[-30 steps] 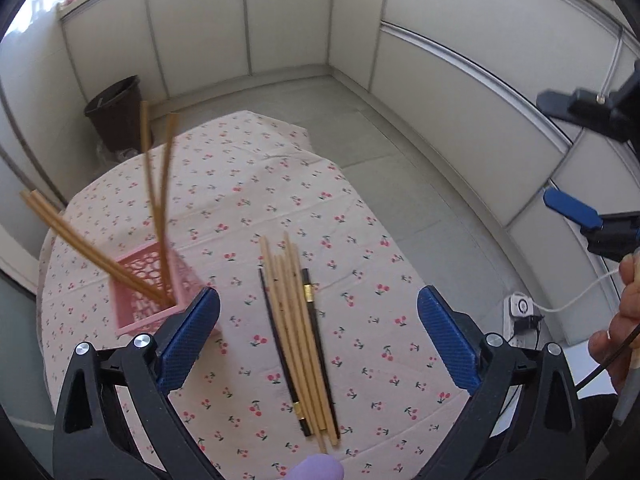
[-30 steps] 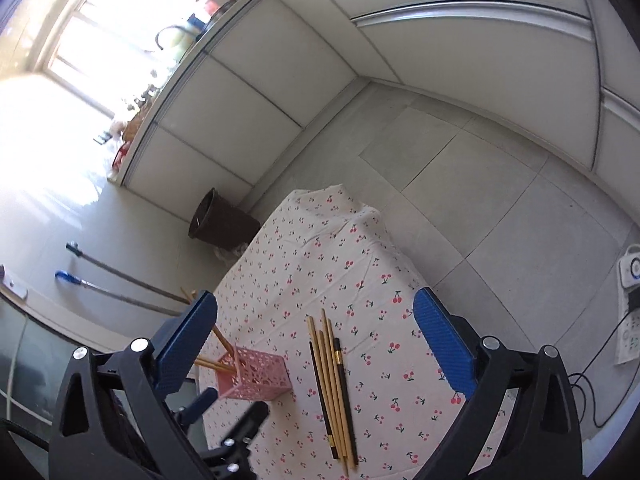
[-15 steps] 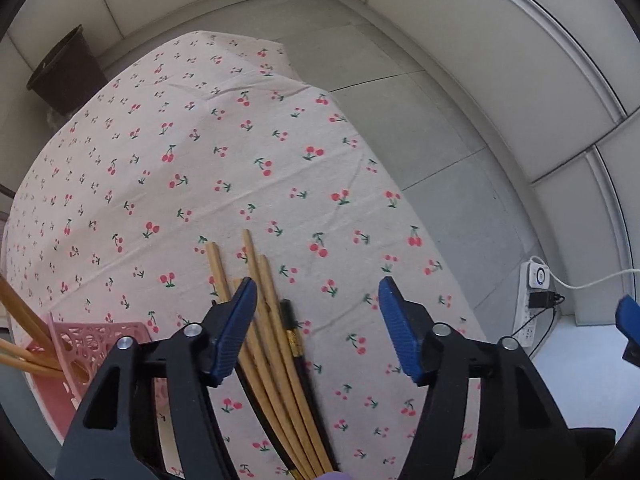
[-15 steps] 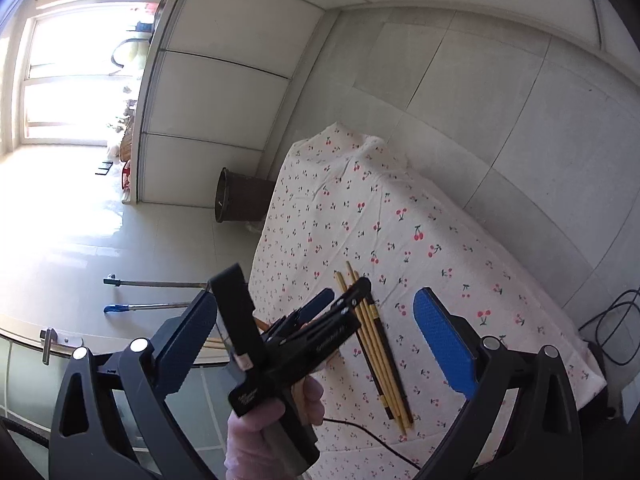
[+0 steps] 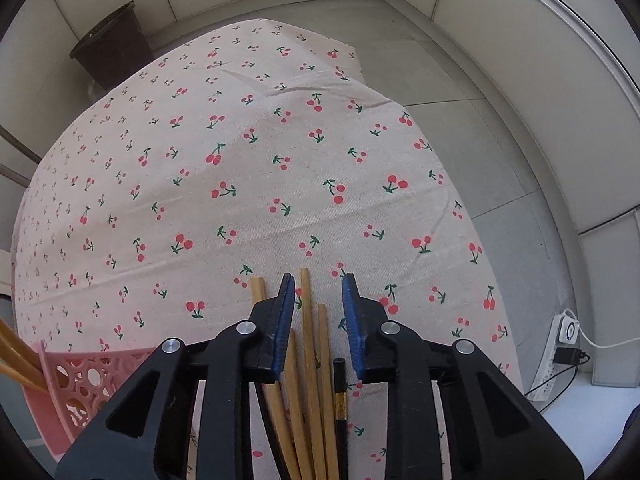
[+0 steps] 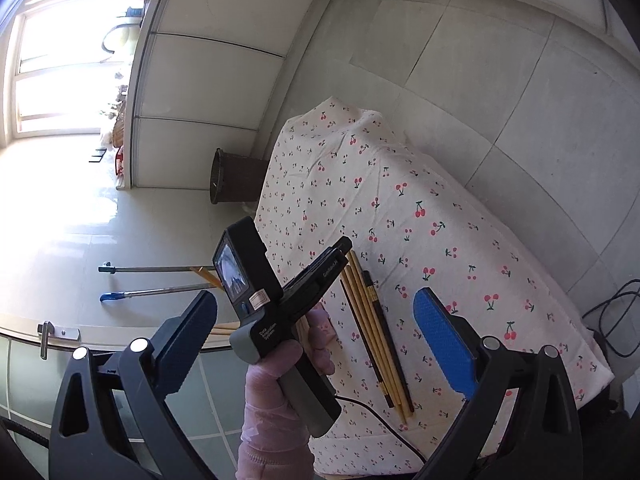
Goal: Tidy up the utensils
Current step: 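Close the left tool on another wooden chopstick from the pile, then close the right tool on a wooden chopstick while the left tool holds its chopstick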
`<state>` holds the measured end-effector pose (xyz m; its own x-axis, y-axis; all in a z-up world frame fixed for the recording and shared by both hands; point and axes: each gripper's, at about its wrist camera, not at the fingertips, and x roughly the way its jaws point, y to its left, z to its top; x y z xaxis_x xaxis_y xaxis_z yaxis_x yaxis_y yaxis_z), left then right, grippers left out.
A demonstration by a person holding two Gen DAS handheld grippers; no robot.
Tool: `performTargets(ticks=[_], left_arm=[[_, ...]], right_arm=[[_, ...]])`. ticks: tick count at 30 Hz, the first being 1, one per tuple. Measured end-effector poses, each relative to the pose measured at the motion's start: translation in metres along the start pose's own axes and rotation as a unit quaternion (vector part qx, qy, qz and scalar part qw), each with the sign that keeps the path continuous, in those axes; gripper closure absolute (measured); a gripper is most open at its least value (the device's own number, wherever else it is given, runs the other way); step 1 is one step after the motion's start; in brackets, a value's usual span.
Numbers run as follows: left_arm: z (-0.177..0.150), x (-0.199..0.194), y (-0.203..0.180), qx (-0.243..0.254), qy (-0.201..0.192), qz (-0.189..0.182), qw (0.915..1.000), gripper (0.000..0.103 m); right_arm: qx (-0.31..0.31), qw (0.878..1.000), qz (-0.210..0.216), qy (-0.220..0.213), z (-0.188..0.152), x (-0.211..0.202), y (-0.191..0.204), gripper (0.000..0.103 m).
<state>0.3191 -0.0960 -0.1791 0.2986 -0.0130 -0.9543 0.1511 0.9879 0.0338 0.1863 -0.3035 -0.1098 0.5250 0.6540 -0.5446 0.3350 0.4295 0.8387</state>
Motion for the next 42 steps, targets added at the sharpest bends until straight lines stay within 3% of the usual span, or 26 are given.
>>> performTargets(ticks=[5, 9, 15, 20, 25, 26, 28, 31, 42], left_arm=[[0.003, 0.012, 0.006, -0.021, 0.007, 0.007, 0.9997, 0.087], [0.004, 0.021, 0.008, -0.016, 0.007, -0.005, 0.9998, 0.098], [-0.007, 0.013, 0.005, -0.008, -0.011, -0.006, 0.9999, 0.100], [-0.036, -0.045, 0.016, -0.002, -0.056, -0.023, 0.9982, 0.100], [-0.087, -0.110, 0.042, -0.019, -0.105, -0.066, 0.9921, 0.099], [-0.100, -0.123, 0.048, -0.025, -0.114, -0.076, 0.9903, 0.099], [-0.123, -0.141, 0.061, -0.032, -0.129, -0.088, 0.9873, 0.099], [-0.150, -0.162, 0.075, -0.035, -0.148, -0.095, 0.9839, 0.099], [-0.170, -0.176, 0.099, -0.047, -0.162, -0.096, 0.9809, 0.099]], right_arm=[[-0.001, 1.000, -0.005, -0.007, 0.002, -0.002, -0.002, 0.007], [-0.002, 1.000, -0.010, -0.005, 0.003, -0.001, -0.002, 0.007], [-0.013, 0.999, -0.036, -0.002, 0.004, 0.008, 0.000, 0.007], [-0.029, 0.996, -0.079, -0.006, 0.007, 0.020, -0.002, 0.007], [-0.085, 0.987, -0.132, 0.032, 0.010, 0.073, 0.007, 0.009], [-0.096, 0.985, -0.135, 0.037, 0.008, 0.084, 0.009, 0.013], [-0.114, 0.980, -0.148, 0.063, 0.004, 0.110, 0.014, 0.042], [-0.137, 0.972, -0.172, 0.088, -0.003, 0.145, 0.018, 0.058], [-0.242, 0.932, -0.261, 0.068, -0.022, 0.205, 0.040, 0.084]])
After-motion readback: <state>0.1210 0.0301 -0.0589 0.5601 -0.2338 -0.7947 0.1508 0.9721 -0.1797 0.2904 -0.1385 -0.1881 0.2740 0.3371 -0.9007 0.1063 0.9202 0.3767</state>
